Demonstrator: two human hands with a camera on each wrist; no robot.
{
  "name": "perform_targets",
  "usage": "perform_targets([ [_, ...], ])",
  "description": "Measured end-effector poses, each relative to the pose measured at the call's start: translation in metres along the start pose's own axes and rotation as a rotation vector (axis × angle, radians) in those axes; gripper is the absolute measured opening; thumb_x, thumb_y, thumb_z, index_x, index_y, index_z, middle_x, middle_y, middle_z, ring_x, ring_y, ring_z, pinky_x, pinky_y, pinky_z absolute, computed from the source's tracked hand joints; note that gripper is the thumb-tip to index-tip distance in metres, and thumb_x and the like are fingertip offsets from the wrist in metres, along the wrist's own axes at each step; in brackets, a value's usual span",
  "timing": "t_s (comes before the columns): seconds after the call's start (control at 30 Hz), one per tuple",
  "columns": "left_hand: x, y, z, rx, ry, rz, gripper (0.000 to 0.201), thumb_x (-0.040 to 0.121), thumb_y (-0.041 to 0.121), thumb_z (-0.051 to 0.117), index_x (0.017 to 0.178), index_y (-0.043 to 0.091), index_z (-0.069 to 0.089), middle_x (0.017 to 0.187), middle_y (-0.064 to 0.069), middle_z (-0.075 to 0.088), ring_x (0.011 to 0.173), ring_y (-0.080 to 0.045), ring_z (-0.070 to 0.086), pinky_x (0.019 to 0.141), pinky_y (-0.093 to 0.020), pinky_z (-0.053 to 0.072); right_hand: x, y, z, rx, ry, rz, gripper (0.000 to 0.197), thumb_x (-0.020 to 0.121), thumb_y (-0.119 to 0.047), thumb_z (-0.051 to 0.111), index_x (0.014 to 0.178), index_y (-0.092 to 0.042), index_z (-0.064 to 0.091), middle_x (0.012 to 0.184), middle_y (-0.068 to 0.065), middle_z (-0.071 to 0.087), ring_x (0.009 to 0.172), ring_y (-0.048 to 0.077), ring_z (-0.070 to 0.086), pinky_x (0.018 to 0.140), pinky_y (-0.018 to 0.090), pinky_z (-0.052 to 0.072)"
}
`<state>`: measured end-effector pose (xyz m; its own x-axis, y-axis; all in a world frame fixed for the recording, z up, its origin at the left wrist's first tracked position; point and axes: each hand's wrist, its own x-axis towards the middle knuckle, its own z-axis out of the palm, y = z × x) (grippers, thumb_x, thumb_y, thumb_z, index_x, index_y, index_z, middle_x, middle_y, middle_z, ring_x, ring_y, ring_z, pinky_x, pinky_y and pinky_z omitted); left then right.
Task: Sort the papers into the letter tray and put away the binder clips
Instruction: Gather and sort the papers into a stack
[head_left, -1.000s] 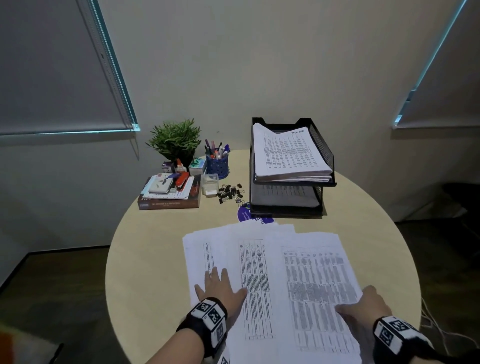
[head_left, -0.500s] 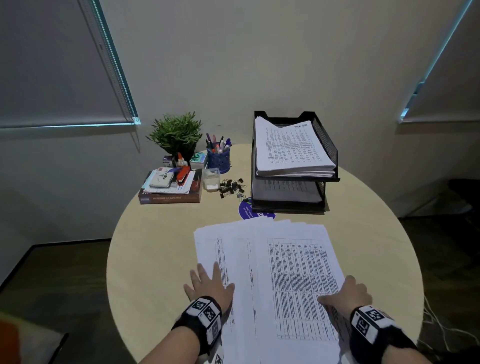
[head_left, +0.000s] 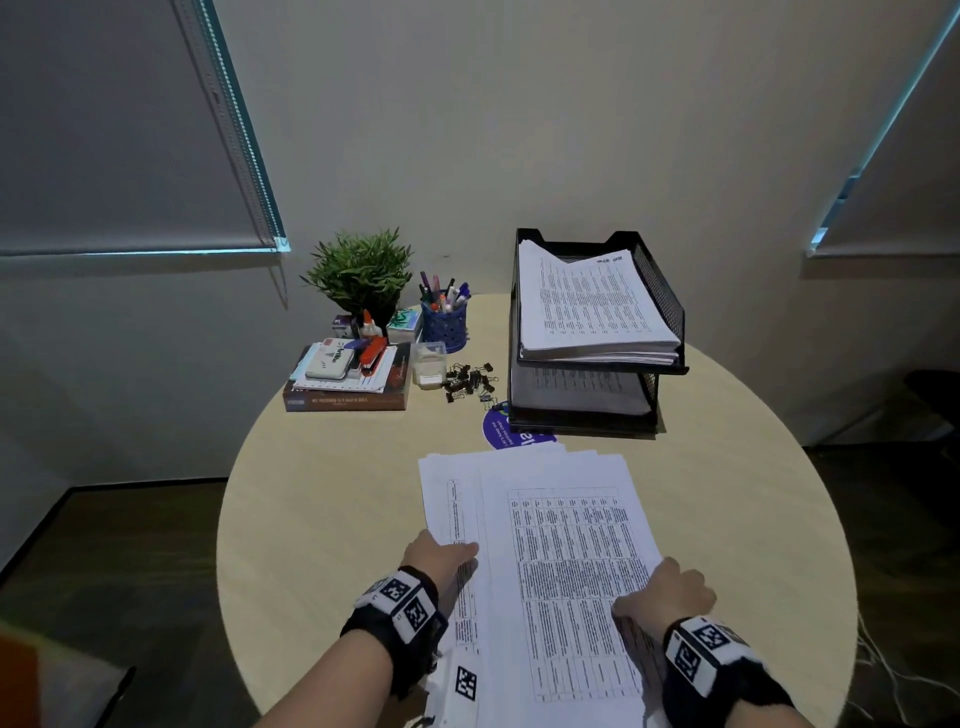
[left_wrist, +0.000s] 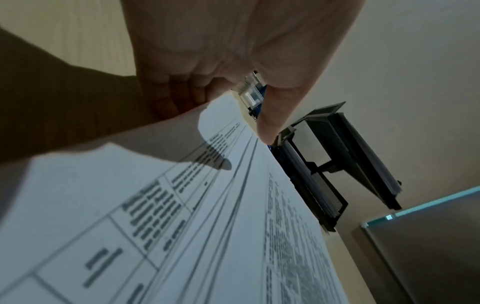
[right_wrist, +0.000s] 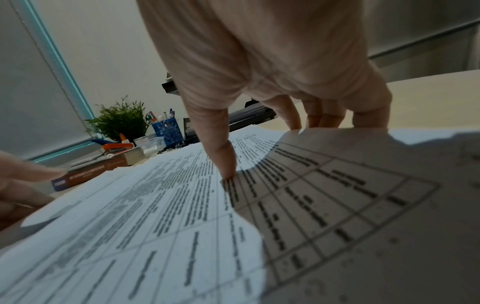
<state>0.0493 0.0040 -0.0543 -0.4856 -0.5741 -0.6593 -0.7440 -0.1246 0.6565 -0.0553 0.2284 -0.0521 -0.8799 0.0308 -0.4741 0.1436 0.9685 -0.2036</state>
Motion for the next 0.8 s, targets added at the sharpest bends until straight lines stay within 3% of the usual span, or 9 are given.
perform_targets([
  [0.07,0.002,0.0,0.003,-0.026,0.016,-0.01,0.081,0.082,0.025,0.07,0.144,-0.001,0.025,0.15,-0.016,0.03,0.134,-0.032,0.038,0.099,-0.031,0.045,-0.001,-0.005,0.002,0.021,-0.002,-0.005,0.077,0.072,-0.044,0.073,0.13,-0.007,0.038,0.13,0.013,0.041,0.121,0.029,0.043,0.097,0.031,0.04],
  [0.13,-0.002,0.006,0.006,-0.109,-0.003,0.007,0.079,0.085,0.019,0.067,0.145,-0.001,0.02,0.151,-0.013,0.025,0.134,-0.031,0.037,0.085,-0.021,0.052,-0.001,-0.009,0.005,0.044,-0.019,-0.039,0.076,0.071,-0.043,0.074,0.127,-0.006,0.039,0.128,0.012,0.042,0.119,0.029,0.045,0.095,0.031,0.043],
  [0.23,-0.005,0.016,0.016,0.008,0.02,-0.009,0.08,0.083,0.036,0.066,0.142,0.0,0.026,0.147,-0.016,0.029,0.132,-0.032,0.038,0.1,-0.034,0.041,-0.004,-0.015,0.01,0.053,-0.047,-0.083,0.074,0.07,-0.044,0.074,0.125,-0.006,0.042,0.125,0.012,0.043,0.116,0.028,0.046,0.095,0.032,0.045],
  [0.33,-0.008,0.019,0.017,0.172,0.104,-0.026,0.073,0.08,0.044,0.063,0.136,0.005,0.035,0.141,-0.014,0.032,0.13,-0.031,0.036,0.102,-0.037,0.038,-0.008,-0.02,0.016,0.01,-0.013,-0.074,0.075,0.07,-0.044,0.074,0.127,-0.008,0.041,0.127,0.011,0.041,0.12,0.027,0.042,0.097,0.033,0.043],
  [0.43,-0.001,0.021,0.015,0.107,0.071,-0.015,0.065,0.081,0.035,0.066,0.13,0.0,0.041,0.134,-0.016,0.044,0.1,-0.026,0.055,0.076,-0.028,0.046,-0.009,-0.023,0.021,0.008,-0.021,-0.111,0.077,0.073,-0.039,0.073,0.132,-0.006,0.035,0.132,0.011,0.037,0.125,0.027,0.037,0.1,0.036,0.041],
  [0.5,0.006,0.024,0.011,0.013,0.047,0.025,0.057,0.081,0.027,0.07,0.124,-0.004,0.05,0.121,-0.016,0.056,0.085,-0.024,0.056,0.071,-0.026,0.044,-0.009,-0.025,0.022,0.02,-0.049,-0.171,0.071,0.075,-0.034,0.071,0.129,-0.006,0.035,0.131,0.01,0.038,0.124,0.027,0.037,0.097,0.034,0.041],
  [0.6,0.012,0.021,0.008,-0.05,0.034,0.035,0.048,0.079,0.02,0.072,0.116,-0.006,0.058,0.114,-0.02,0.063,0.106,-0.03,0.061,0.087,-0.032,0.049,-0.005,-0.027,0.019,0.024,-0.089,-0.203,0.06,0.075,-0.032,0.07,0.122,-0.007,0.042,0.125,0.01,0.042,0.118,0.026,0.042,0.091,0.03,0.043],
  [0.67,0.01,0.017,0.007,-0.077,-0.003,0.021,0.048,0.077,0.017,0.074,0.115,-0.007,0.059,0.116,-0.023,0.063,0.109,-0.033,0.061,0.09,-0.037,0.051,-0.002,-0.027,0.017,0.043,-0.109,-0.21,0.058,0.073,-0.034,0.07,0.119,-0.008,0.046,0.12,0.01,0.046,0.113,0.026,0.047,0.085,0.029,0.045],
  [0.8,0.011,0.008,0.004,-0.17,-0.097,-0.053,0.06,0.076,0.022,0.075,0.124,-0.005,0.052,0.127,-0.023,0.055,0.107,-0.04,0.055,0.075,-0.043,0.047,0.004,-0.022,0.019,0.104,-0.09,-0.22,0.051,0.07,-0.036,0.067,0.11,-0.008,0.051,0.111,0.008,0.047,0.103,0.024,0.047,0.076,0.027,0.039],
])
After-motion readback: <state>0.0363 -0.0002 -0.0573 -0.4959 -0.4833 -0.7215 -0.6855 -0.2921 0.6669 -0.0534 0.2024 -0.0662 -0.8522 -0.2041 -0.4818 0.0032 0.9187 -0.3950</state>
